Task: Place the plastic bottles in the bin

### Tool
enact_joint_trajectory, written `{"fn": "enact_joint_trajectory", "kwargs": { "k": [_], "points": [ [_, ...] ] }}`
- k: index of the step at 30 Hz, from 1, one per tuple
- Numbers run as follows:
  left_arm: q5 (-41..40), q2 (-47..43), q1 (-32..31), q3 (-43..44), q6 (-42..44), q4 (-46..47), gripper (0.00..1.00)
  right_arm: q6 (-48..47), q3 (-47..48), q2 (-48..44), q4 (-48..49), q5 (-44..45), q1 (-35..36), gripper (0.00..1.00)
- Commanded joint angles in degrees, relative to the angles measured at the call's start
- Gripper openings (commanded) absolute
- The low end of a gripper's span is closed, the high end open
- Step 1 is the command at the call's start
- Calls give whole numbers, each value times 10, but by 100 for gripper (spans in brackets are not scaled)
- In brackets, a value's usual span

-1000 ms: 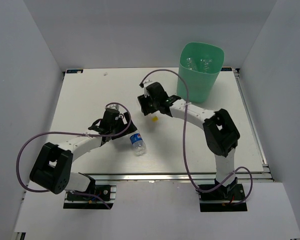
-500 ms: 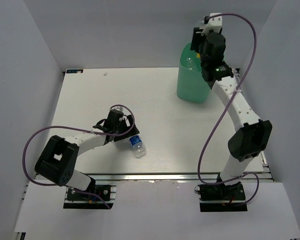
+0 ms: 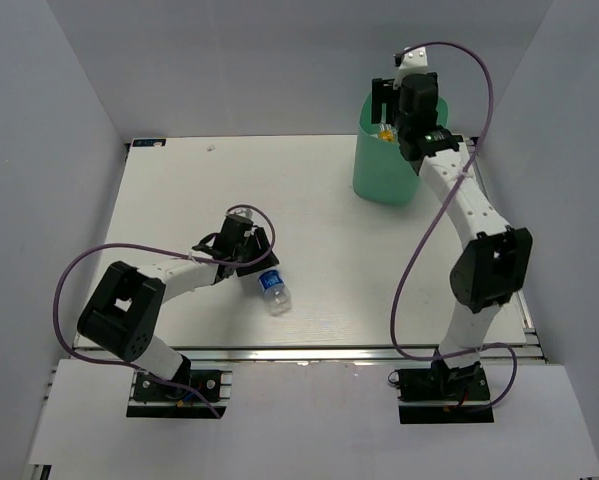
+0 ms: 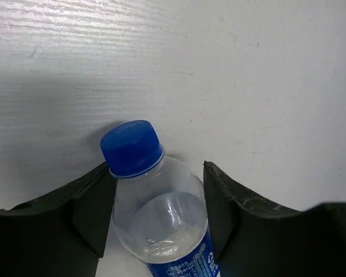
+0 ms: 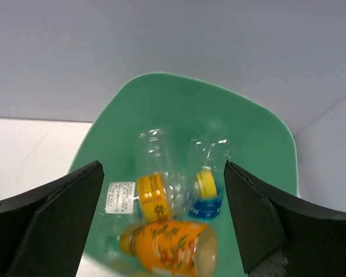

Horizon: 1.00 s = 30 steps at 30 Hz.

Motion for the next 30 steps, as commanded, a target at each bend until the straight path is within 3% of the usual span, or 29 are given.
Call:
{"fn": "enact_joint_trajectory", "kwargs": {
  "k": [1,5,10,14,20,24,30],
  "points": [
    [-9,1,-3,25,5,13,53,-1,-62,-114,62,-85,1,89],
    [-3,10,-4,42,6,12,40,-1,-180,-180,99,-182,1,89],
    [-15,-23,-5,74,17,31,38,44,-261,-250,75,-318,2,89],
    [-37,-56,-4,108,23,66,38,130,-383,-304,124,-438,3,89],
    [-24,-115,-4,98,25,148,39,166,-412,-278,92,-604,36,89],
    [31,-135,-5,85,17,217,39,174,-399,-228,93,-666,72,89],
    [38,-149,-8,77,22,236,40,195,-354,-147,117,-732,127,89]
  ]
}}
